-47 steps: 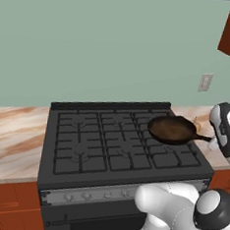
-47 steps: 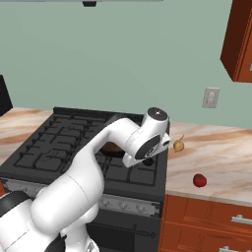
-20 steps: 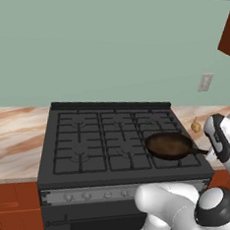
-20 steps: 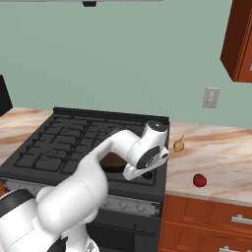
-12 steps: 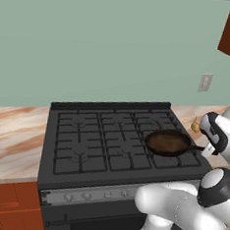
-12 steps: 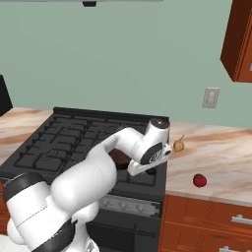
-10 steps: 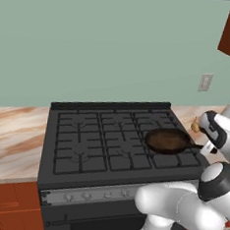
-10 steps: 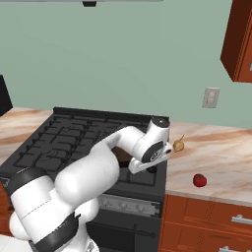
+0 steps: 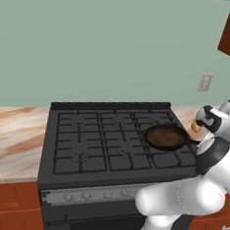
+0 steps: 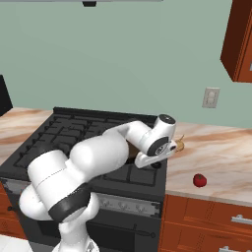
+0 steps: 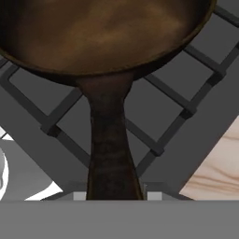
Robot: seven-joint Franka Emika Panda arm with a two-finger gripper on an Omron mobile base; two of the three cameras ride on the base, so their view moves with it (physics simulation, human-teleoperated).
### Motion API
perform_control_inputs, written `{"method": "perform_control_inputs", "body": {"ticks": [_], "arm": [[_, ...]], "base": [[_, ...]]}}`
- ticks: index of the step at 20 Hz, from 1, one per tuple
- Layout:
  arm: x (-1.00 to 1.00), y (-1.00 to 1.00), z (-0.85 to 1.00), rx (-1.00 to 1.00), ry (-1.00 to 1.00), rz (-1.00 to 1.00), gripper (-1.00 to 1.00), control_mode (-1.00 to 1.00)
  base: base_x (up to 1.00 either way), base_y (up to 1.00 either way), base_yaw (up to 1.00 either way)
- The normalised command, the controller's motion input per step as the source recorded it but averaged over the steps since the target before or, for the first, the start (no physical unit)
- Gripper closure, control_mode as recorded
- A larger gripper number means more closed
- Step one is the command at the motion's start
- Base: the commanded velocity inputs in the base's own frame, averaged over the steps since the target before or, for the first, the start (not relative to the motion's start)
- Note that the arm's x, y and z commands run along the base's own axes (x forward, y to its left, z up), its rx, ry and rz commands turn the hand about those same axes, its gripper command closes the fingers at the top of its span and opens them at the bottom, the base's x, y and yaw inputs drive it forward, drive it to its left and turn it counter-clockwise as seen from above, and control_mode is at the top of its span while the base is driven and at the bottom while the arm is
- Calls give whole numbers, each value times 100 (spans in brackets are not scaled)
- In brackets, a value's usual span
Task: Place the pan on the front right burner on the stove. Then place the tomato and the onion in the pan and turn on the front right burner.
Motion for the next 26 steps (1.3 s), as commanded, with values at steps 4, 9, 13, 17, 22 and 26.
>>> {"method": "perform_control_inputs", "body": {"ticks": [4, 9, 13, 17, 22, 26], "arm": [[0, -8, -31, 0, 9, 0, 100, -100], [0, -9, -30, 0, 9, 0, 100, -100], [-17, -3, -35, 0, 11, 0, 100, -100], [-18, 0, -36, 0, 12, 0, 100, -100], [-17, 0, -29, 0, 10, 0, 100, -100], [0, 0, 0, 0, 0, 0, 100, -100]], "base": [[0, 0, 0], [0, 0, 0], [0, 0, 0], [0, 0, 0], [0, 0, 0], [0, 0, 0]]}}
